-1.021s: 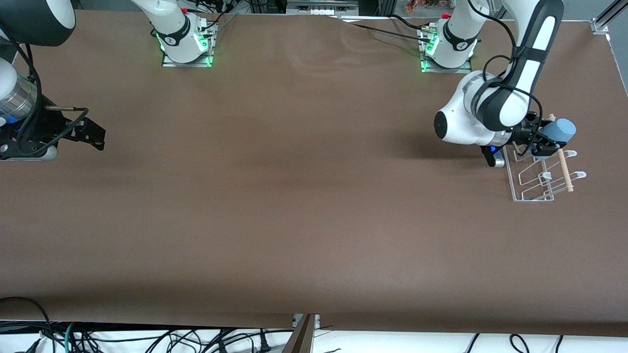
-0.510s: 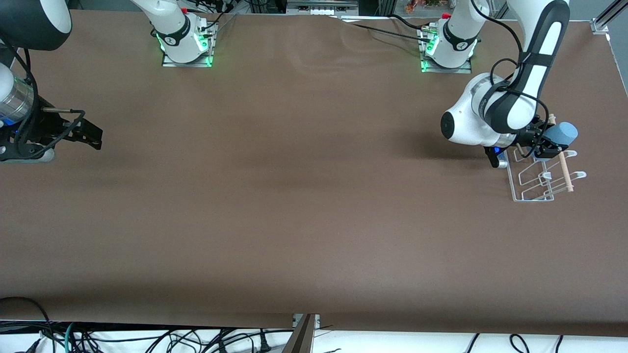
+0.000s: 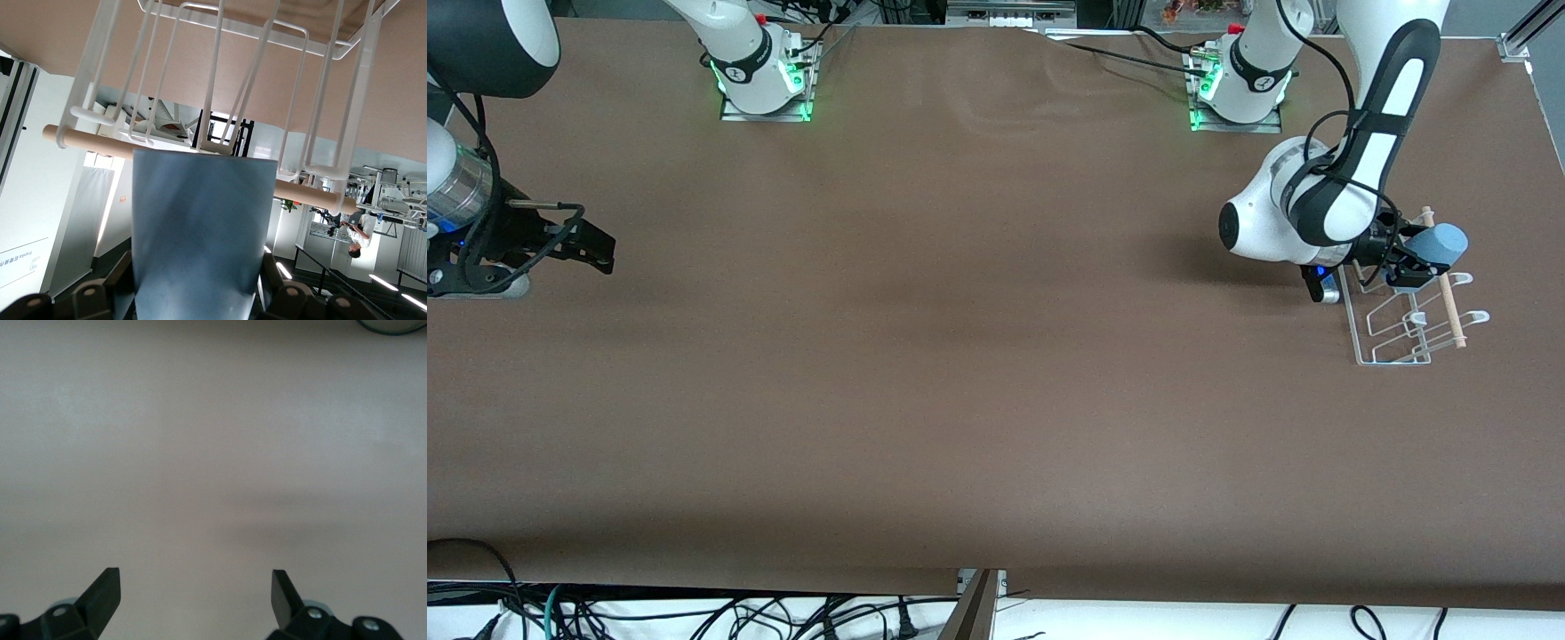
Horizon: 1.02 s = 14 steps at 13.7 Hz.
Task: Transfer cup to left arm and place on rack
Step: 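Lower the cup onto the rack pegs and open the left gripper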
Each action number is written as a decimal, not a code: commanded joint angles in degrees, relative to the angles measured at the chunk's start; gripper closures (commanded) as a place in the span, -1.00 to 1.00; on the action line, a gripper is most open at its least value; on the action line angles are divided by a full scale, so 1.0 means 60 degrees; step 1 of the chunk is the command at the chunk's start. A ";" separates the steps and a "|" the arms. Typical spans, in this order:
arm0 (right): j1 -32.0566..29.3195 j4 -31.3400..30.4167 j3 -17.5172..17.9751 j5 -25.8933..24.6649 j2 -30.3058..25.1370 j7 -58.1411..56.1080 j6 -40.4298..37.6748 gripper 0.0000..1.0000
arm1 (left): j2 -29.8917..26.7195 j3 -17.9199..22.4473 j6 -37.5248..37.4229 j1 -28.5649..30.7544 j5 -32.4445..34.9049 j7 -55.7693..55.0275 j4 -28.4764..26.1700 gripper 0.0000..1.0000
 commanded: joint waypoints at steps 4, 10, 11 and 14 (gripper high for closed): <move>-0.0051 0.0090 0.0054 0.0109 0.0017 -0.0125 -0.0070 -1.00 | 0.0176 -0.0048 0.0044 0.0072 0.0922 -0.0315 -0.0321 0.87; -0.0051 0.0090 0.0055 0.0124 0.0017 -0.0125 -0.0084 -1.00 | 0.0118 -0.0063 0.0030 0.0057 0.0908 -0.0315 -0.0233 -1.00; -0.0051 0.0090 0.0055 0.0124 0.0017 -0.0125 -0.0084 -1.00 | 0.0045 -0.0063 0.0030 0.0057 0.0821 -0.0315 -0.0175 -1.00; -0.0051 0.0090 0.0055 0.0153 0.0017 -0.0125 -0.0084 -1.00 | -0.0131 -0.0107 0.0015 -0.0002 -0.0097 -0.0301 0.0510 -1.00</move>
